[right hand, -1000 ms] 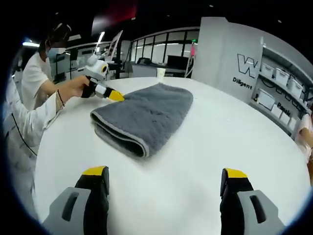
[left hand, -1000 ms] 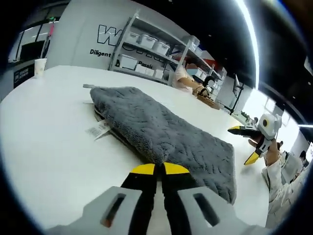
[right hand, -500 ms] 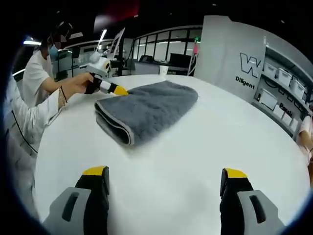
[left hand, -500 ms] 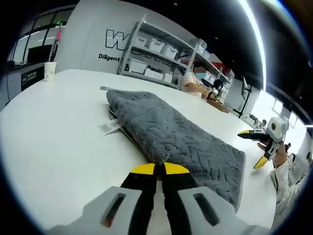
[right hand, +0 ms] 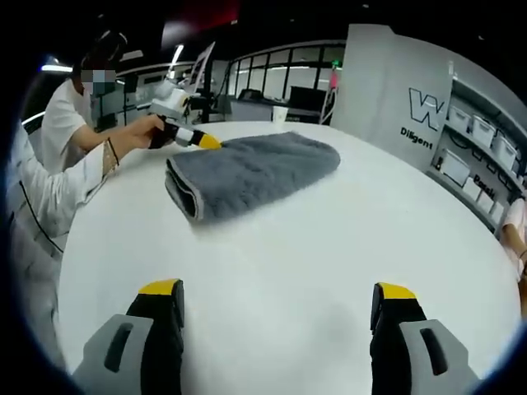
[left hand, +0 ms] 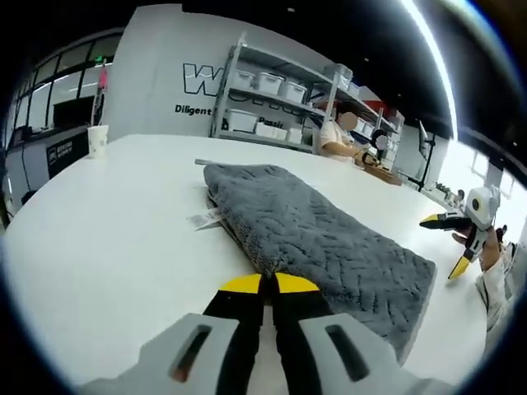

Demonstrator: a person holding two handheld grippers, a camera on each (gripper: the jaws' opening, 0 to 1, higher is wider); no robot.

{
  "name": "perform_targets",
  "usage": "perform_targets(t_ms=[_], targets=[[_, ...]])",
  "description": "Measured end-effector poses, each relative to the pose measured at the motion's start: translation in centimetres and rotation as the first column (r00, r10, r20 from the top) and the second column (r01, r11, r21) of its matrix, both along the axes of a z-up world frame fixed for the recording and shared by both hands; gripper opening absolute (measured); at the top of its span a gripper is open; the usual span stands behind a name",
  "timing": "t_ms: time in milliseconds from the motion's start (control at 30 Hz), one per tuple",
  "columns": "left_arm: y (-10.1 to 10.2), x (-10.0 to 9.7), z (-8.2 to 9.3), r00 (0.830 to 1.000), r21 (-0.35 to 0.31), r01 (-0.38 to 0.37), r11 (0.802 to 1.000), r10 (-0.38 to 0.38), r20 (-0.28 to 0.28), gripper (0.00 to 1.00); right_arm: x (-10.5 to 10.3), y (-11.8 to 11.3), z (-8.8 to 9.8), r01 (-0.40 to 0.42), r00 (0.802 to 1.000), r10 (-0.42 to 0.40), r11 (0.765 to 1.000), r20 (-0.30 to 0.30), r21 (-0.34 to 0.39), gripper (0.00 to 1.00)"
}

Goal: Open the folded towel by lifting each exposed corner and separating the folded layers until the towel lies flat within the target outline without major curled edges

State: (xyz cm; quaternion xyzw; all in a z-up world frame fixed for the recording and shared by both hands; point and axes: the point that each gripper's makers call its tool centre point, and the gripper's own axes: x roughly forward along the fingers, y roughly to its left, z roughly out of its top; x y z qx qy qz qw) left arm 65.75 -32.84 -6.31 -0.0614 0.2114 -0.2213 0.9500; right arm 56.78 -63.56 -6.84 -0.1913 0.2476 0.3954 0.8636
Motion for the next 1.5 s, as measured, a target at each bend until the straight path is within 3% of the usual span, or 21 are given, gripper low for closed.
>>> perform_targets(t_ms=[400, 500, 667, 800, 933, 1067, 1167, 1200, 1500], targets=[[1.6, 0.9, -0.1, 0.996, 0.005, -0.084, 0.996, 0.084, 0.017, 0.01, 0.0, 0.0, -0.2, -0.009, 1.0, 0.009, 1.0, -0.006, -0.014, 0.93], [1.5, 0.6, -0.7, 0.996, 0.027, -0.084, 0.996, 0.084, -0.005, 0.02, -0.1, 0.1, -0.3, -0.011, 1.0, 0.011, 1.0, -0.009, -0.011, 0.93], [2.4, 0.6, -0.1, 0.994, 0.022, -0.108, 0.994, 0.108, 0.009, 0.04, -0.2, 0.1, -0.3, -0.008, 1.0, 0.008, 1.0, -0.008, -0.007, 0.93], [2.4, 0.0, 0.7, 0.994, -0.073, -0.109, 0.991, 0.109, 0.005, 0.25, -0.2, 0.1, -0.4, -0.004, 1.0, 0.004, 1.0, -0.013, -0.004, 0.93], [1.8, -0.5, 1.7, 0.995, -0.203, -0.099, 0.974, 0.102, 0.006, 0.54, -0.2, 0.1, -0.6, -0.003, 1.0, 0.003, 1.0, -0.017, -0.008, 0.93], [0.9, -1.3, 2.5, 0.998, -0.16, -0.036, 0.987, 0.043, 0.039, 0.65, -0.1, -0.1, -0.8, 0.004, 1.0, -0.004, 1.0, -0.023, -0.016, 0.93], [0.2, -1.8, 2.5, 0.999, -0.146, 0.015, 0.989, -0.011, 0.03, 0.82, 0.0, -0.2, -0.9, 0.008, 1.0, -0.008, 1.0, -0.025, -0.018, 0.93], [0.3, -1.9, 2.2, 0.999, -0.115, 0.029, 0.993, -0.026, 0.023, 0.85, 0.0, -0.2, -0.9, 0.01, 1.0, -0.01, 1.0, -0.026, -0.019, 0.93], [2.6, -2.4, 1.3, 0.995, 0.003, 0.098, 0.995, -0.098, 0.007, 0.99, 0.1, -0.4, -1.0, 0.015, 1.0, -0.016, 0.999, -0.024, -0.032, 0.94]])
